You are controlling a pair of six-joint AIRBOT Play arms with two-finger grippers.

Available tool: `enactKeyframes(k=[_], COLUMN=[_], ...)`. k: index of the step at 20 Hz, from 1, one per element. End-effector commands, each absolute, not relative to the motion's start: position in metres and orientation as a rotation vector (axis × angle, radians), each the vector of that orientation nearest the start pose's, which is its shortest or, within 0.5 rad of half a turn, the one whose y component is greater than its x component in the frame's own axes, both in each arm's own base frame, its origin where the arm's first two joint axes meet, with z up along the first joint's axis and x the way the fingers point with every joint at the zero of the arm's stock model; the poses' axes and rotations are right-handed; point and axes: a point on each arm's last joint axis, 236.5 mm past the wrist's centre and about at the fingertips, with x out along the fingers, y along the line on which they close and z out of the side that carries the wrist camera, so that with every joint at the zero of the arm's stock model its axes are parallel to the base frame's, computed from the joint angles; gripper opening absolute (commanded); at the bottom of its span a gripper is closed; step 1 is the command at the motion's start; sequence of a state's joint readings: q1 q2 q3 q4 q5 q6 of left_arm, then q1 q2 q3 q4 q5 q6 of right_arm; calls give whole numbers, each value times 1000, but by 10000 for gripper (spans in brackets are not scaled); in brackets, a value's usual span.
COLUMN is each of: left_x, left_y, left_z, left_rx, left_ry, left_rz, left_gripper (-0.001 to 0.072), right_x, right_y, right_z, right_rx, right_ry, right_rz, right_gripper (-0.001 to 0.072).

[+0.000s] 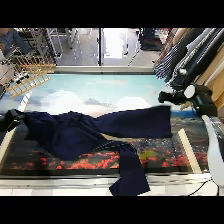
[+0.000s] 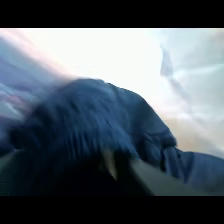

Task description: Fold the clothes and pants, and hang the long-sleeved shirts on hangers.

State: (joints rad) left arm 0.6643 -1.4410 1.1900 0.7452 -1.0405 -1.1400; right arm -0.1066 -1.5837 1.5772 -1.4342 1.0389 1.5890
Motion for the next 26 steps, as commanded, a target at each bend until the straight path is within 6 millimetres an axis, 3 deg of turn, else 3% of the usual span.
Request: enactKeyframes(k=[1,3,6,9,12,16,18,20,22,23,24,25,26], left_x=[421,395,374,364,349,342,338,335,333,332,332,332,333], left_y=[179,184,186,190,193,191,185,178,175,174,174,174,175], left_z=[-8,-19,-33,-57,-76,-78,-77,-75,-73,-71,-69,-66,-61], left_rx=[-754,-749,-752,-679,-646,-645,-659,-683,-708,-709,-716,-728,-727], left_ry=[912,1002,1086,1152,1233,1265,1284,1300,1310,1313,1312,1306,1297], left_rz=[96,91,87,63,64,59,37,15,22,17,25,41,49], left_gripper=[690,690,690,691,699,698,695,690,689,688,687,687,688], right_x=[469,422,324,238,197,172,172,188,217,244,288,339,392], right_y=[-7,22,78,102,111,131,146,156,157,145,121,90,57], right_z=[-18,-26,-34,-56,-75,-92,-100,-115,-107,-93,-65,-22,46], right_rx=[283,322,423,483,529,405,292,189,100,27,-94,-214,-310], right_ry=[1319,1379,1493,1650,1739,1779,1747,1670,1595,1557,1481,1356,1172], right_rz=[111,298,611,718,737,818,866,835,825,776,668,530,368], right_gripper=[566,564,564,565,565,564,554,276,10,9,8,8,8])
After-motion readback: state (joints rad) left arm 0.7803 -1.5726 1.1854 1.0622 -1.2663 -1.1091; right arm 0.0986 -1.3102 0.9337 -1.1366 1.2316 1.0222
